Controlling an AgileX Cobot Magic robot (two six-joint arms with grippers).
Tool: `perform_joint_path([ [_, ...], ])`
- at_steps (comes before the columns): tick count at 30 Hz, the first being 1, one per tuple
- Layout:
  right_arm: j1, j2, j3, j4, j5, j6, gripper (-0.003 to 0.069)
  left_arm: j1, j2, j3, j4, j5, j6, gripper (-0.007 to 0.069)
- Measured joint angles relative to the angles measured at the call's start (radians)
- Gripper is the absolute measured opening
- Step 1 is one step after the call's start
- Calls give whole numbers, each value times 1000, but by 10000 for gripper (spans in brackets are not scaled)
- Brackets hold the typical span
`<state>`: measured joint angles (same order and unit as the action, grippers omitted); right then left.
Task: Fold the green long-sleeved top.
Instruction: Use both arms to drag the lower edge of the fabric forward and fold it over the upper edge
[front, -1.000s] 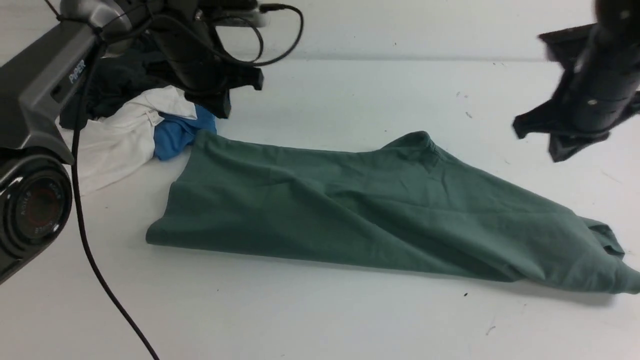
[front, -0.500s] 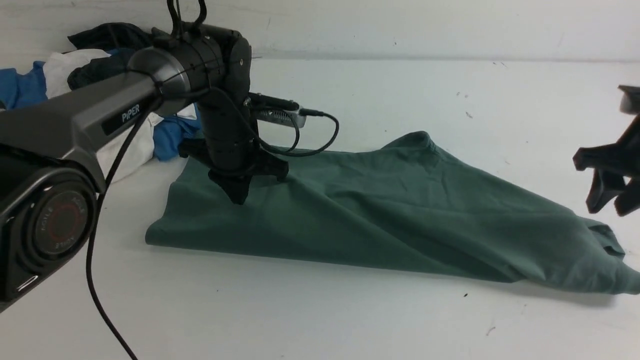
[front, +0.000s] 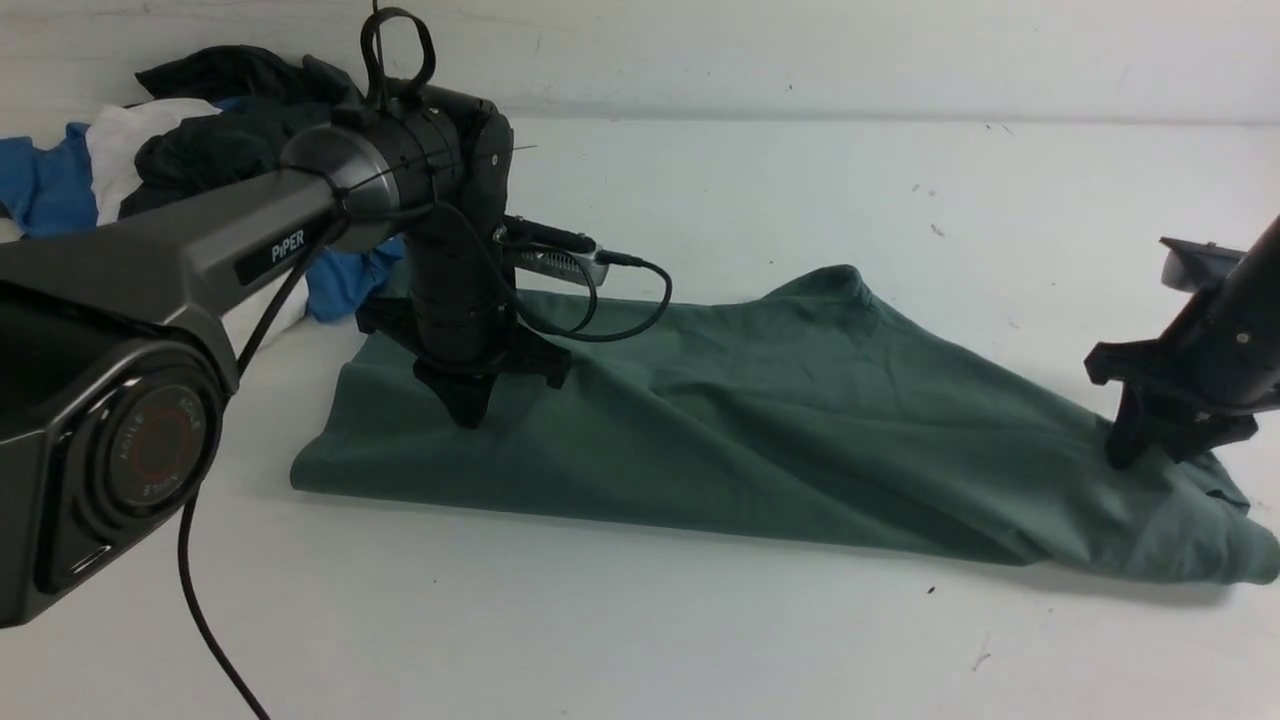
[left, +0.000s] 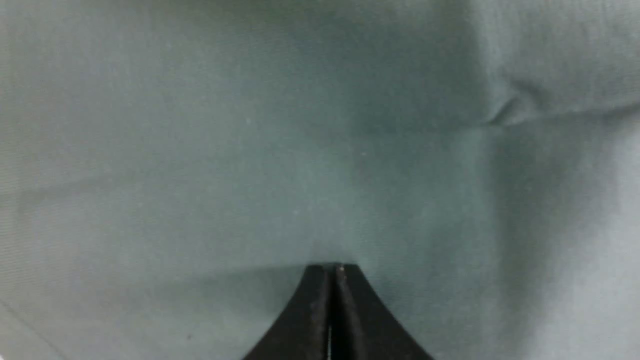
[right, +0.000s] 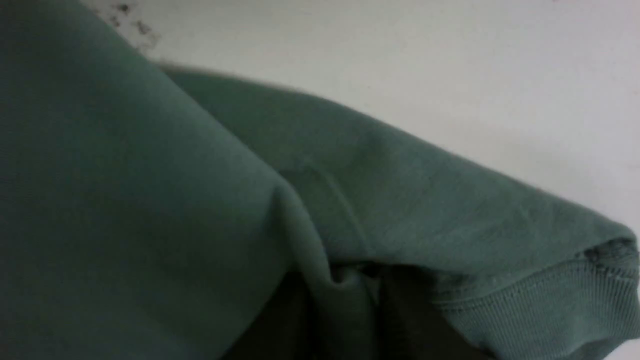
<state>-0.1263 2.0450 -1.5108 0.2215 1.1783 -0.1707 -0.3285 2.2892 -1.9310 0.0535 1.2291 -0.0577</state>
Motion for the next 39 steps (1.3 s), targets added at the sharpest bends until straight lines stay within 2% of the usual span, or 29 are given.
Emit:
perform_joint_path([
  [1,0,-2,-7,0,18,0,51,0,3,0,4,0,0,-4],
  [3,0,-8,-25,-6,32,0,14,0,11,0,9,0,0,-4],
  [15,4,-42,-179,-109,51,35,10,0,21,0,14,-1,0,-4],
  [20,4,-12,-181,-143,53,35,77,0,23,0,14,-2,0,-4],
  [25,4,44,-184,-248,45,61,230,0,22,0,14,-2,0,-4],
  [28,4,48,-188,-301,24,149,323,0,21,0,14,-2,-1,-4],
  [30,5,43,-198,-311,37,186,361,0,16,0,14,-2,-7,-4],
  [35,15,1,-213,-314,44,186,377,0,-19,0,14,-2,-9,-4],
  [39,17,-81,-216,-257,50,171,344,0,-101,0,17,-2,-32,-4],
])
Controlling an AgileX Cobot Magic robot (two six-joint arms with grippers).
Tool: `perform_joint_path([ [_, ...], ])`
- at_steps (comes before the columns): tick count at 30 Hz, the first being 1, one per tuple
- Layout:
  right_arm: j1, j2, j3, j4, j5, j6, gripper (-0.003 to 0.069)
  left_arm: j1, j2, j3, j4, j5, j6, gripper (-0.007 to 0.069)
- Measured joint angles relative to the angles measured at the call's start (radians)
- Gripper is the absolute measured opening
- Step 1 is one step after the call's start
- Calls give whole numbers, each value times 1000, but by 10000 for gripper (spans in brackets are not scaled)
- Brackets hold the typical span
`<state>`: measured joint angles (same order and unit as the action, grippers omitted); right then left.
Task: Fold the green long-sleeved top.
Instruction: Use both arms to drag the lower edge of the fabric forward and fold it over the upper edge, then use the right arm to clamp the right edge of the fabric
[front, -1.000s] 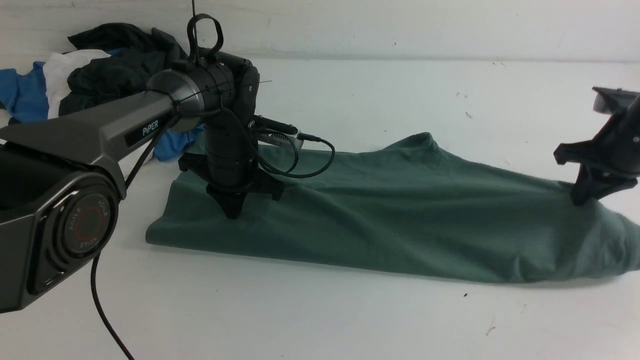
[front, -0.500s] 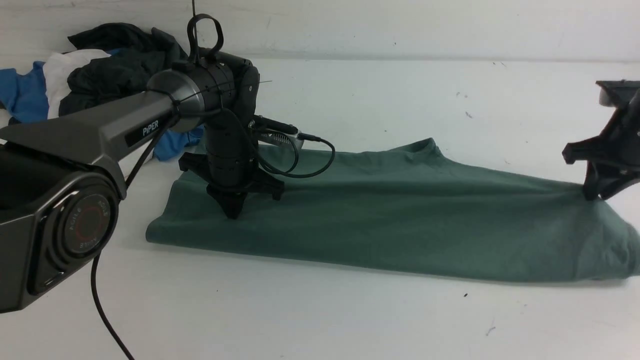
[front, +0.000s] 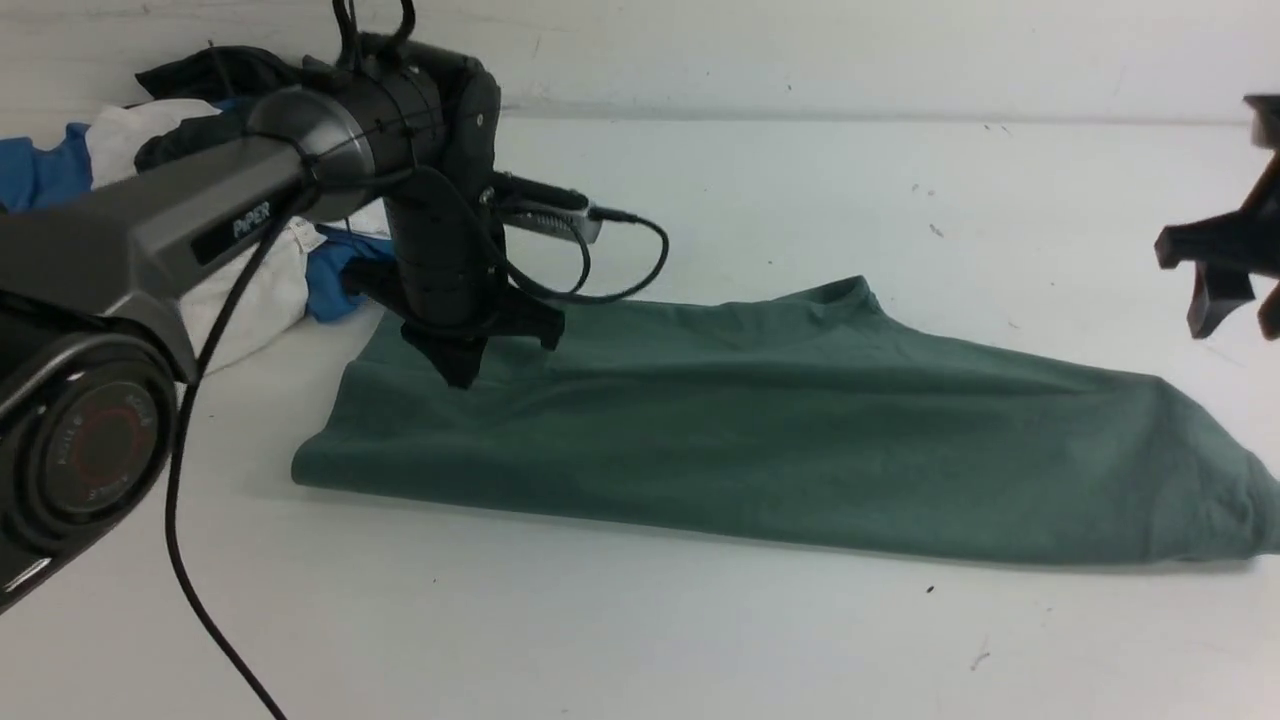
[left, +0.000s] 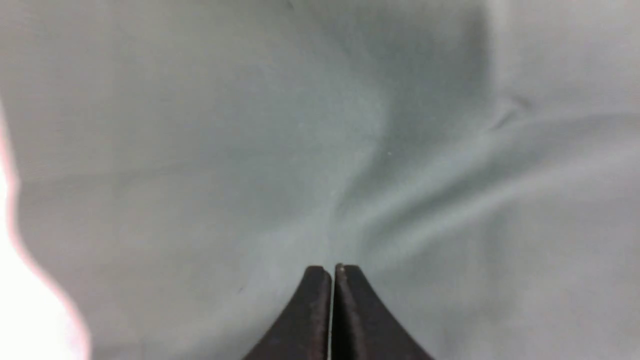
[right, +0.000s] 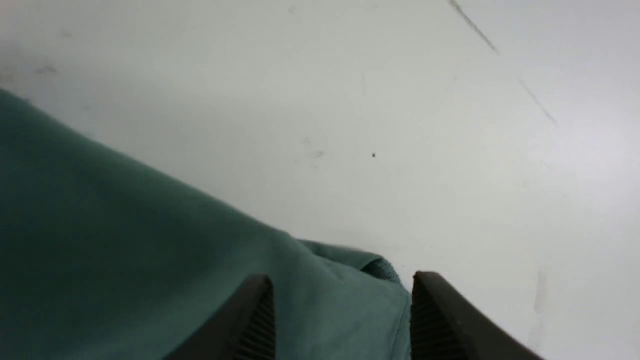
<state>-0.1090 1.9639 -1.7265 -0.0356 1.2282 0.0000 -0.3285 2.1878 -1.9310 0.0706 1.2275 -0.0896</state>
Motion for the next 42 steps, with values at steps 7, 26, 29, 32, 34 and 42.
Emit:
perform_joint_path([
  [7,-11,-162,126,68,5,-80,173,20,-134,89,14,1,-32,-4],
  [26,-88,-77,288,106,-4,-114,386,198,-99,381,-119,-182,29,-4],
  [29,-88,-58,288,106,-39,-92,512,207,-99,381,-119,-151,31,-4],
  [32,-88,-26,288,105,-83,-80,622,204,-107,382,-119,-129,32,-4],
  [34,-88,4,288,105,-91,-77,646,196,-128,383,-119,-127,34,-4],
  [42,-88,103,287,136,-93,-88,548,175,-282,383,-123,-117,36,-4],
])
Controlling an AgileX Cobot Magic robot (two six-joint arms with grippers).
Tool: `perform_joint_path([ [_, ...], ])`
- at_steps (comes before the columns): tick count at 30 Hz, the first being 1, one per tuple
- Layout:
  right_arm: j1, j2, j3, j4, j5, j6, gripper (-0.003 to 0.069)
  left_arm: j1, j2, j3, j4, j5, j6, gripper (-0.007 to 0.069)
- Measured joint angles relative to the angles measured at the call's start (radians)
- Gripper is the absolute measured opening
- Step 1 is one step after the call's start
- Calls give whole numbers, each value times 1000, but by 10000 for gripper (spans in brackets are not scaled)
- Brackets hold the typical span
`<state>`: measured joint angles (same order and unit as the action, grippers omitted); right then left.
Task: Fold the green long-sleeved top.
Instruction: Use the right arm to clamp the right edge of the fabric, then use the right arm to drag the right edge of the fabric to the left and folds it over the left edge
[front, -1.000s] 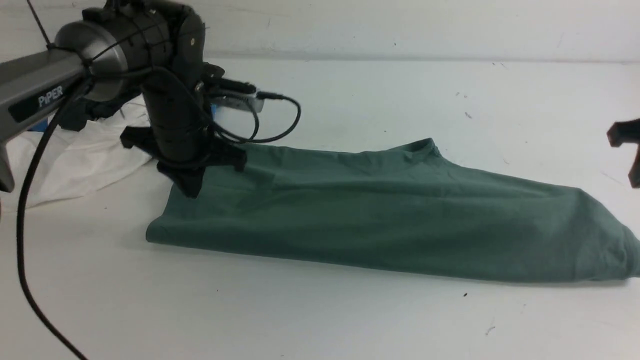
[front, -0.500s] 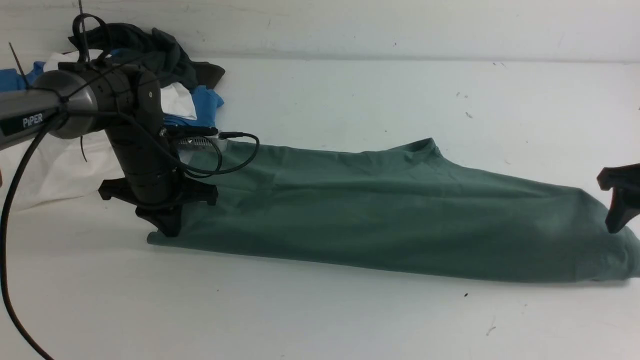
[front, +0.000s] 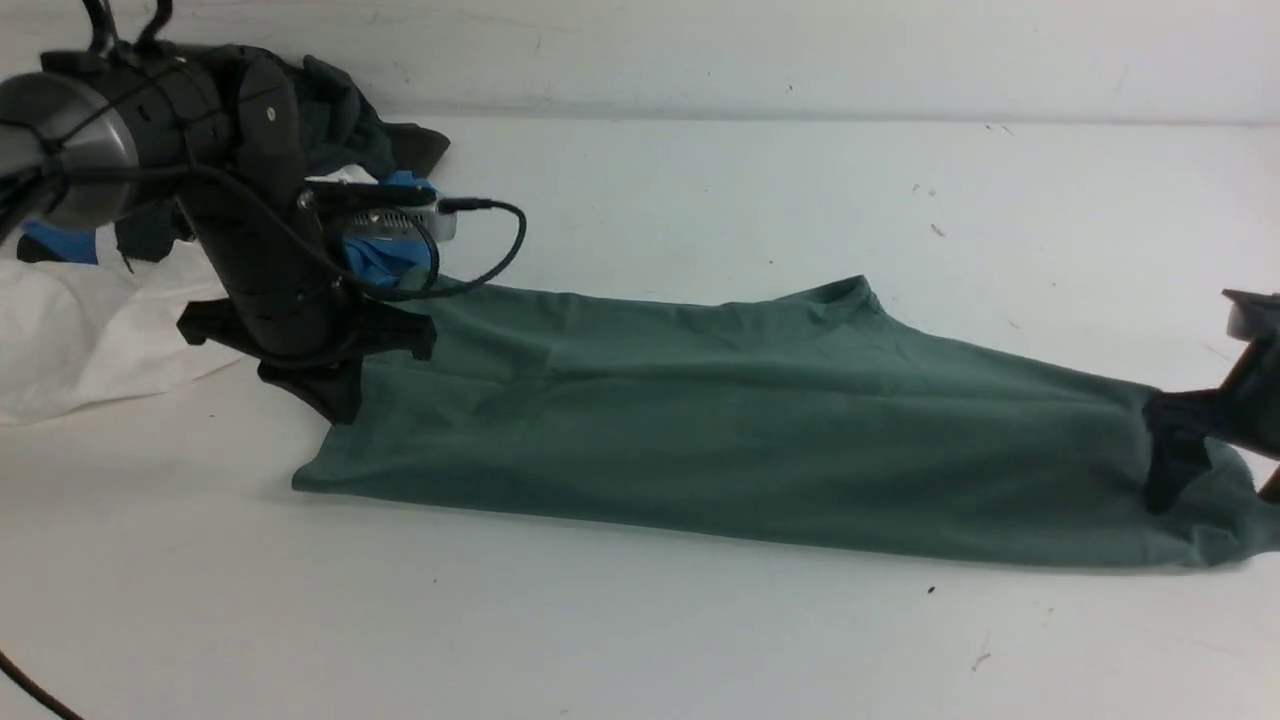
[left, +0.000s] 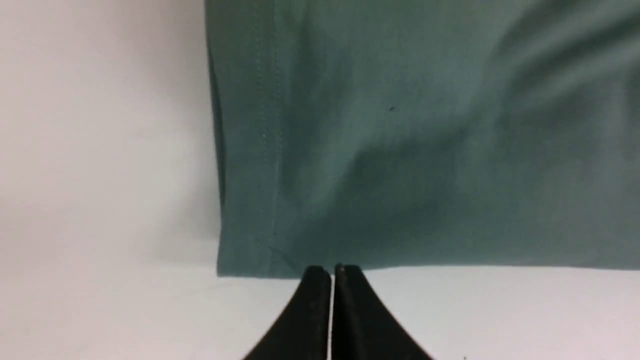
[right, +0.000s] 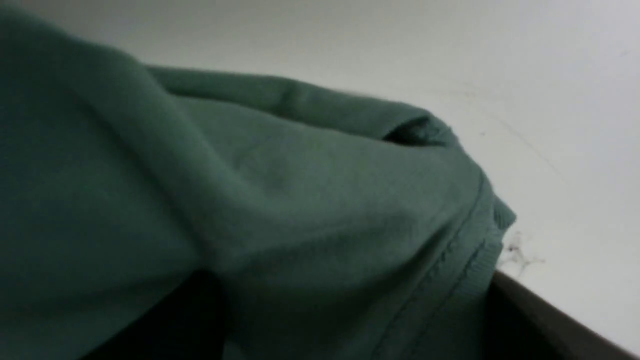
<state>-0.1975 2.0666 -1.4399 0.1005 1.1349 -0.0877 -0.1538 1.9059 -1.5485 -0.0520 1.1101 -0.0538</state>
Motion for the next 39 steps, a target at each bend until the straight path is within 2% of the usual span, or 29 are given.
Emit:
perform_joint_path([
  [1,0,2,-1,8,0,-6,482,0,-17,0,2,3,0,-4],
  [2,0,2,-1,10,0,-8,465,0,-26,0,2,4,0,-4],
  [3,0,4,-3,26,0,-22,317,0,-60,0,5,15,0,-4],
  [4,0,5,-8,33,7,-30,209,0,-81,0,9,18,0,-4],
  [6,0,5,-22,33,24,-34,79,0,-113,0,14,34,0,-4],
  [7,0,5,-32,21,39,-32,51,0,-133,0,17,48,0,-4],
  [9,-2,5,-48,-5,57,-18,43,0,-160,0,23,68,1,-4],
  [16,-21,-69,-173,-297,81,156,43,1,-301,0,52,96,-4,-4],
  [18,-17,-109,-207,-319,88,184,43,1,-329,0,52,96,-4,-4],
  [22,30,-169,-289,-284,103,195,43,1,-350,0,52,99,-4,-4],
  [24,75,-194,-332,-242,106,196,43,1,-351,0,52,99,-4,-4],
  [25,134,-213,-369,-198,107,202,43,1,-351,0,52,99,-4,-4],
  [26,141,-215,-378,-187,109,203,43,1,-351,0,52,99,-4,-4],
  [27,202,-223,-411,-144,112,215,43,1,-351,0,52,99,-4,-4],
  [28,210,-223,-415,-140,114,218,43,1,-351,0,46,99,-4,-4],
  [30,325,-224,-450,-84,114,241,43,1,-351,0,30,99,-4,-4],
  [39,633,-164,-458,-32,121,332,43,1,-351,0,13,104,-4,-4],
])
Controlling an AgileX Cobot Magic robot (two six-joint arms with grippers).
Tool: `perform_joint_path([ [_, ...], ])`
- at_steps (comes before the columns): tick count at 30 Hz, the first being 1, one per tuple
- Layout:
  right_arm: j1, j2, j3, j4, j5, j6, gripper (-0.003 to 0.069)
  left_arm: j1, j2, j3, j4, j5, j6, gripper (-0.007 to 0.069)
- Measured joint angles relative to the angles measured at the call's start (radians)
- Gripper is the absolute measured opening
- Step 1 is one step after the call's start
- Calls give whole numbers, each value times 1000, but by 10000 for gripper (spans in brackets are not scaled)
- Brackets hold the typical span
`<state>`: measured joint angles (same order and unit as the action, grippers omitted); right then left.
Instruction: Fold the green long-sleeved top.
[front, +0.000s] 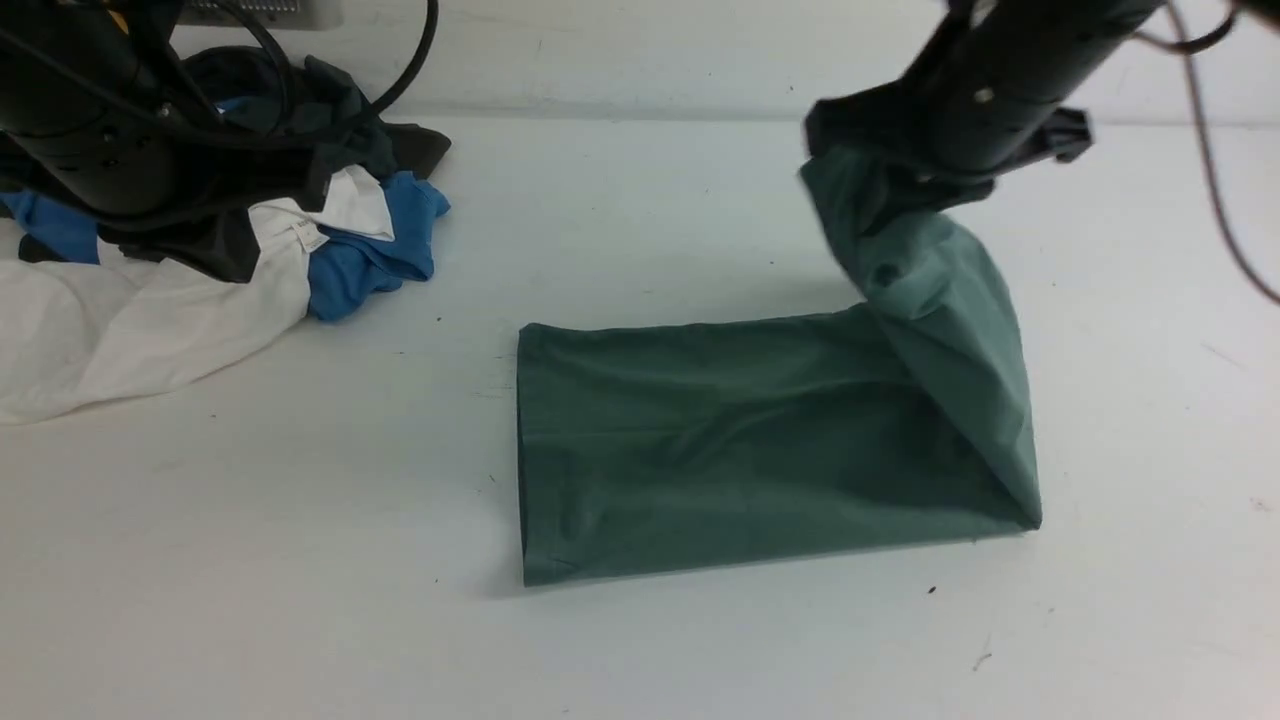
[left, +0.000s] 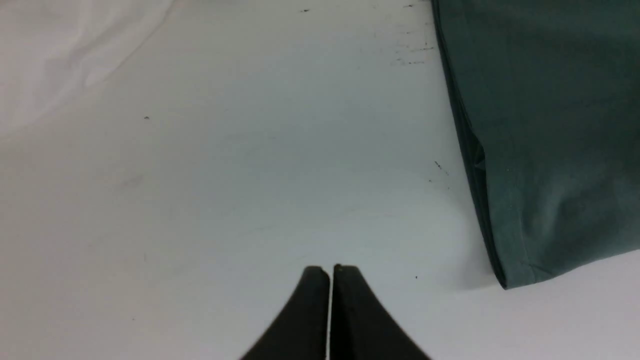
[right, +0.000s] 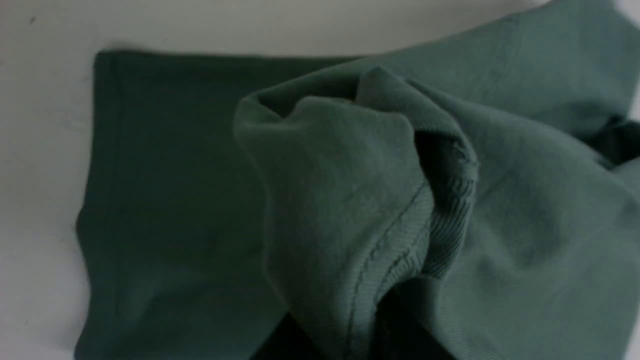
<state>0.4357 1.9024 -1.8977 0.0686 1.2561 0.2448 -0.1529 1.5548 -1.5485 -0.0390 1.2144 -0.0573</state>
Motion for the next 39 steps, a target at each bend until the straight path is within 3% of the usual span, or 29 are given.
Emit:
perform_joint_path([
  [7,149,112,0,45,-64,57,43,0,0,0,-15,17,0,-4],
  [14,206,212,0,87,-144,108,73,0,0,0,-17,17,0,-4],
  [24,231,255,-1,302,-223,117,402,0,1,2,-18,17,0,-4],
  [28,225,228,-1,323,-220,55,457,0,1,35,-18,12,0,-4],
  [34,160,151,-1,266,-124,-99,430,0,2,147,-45,-48,15,-4],
  [39,68,114,-1,113,-26,-137,267,0,8,220,-181,-151,84,-4],
])
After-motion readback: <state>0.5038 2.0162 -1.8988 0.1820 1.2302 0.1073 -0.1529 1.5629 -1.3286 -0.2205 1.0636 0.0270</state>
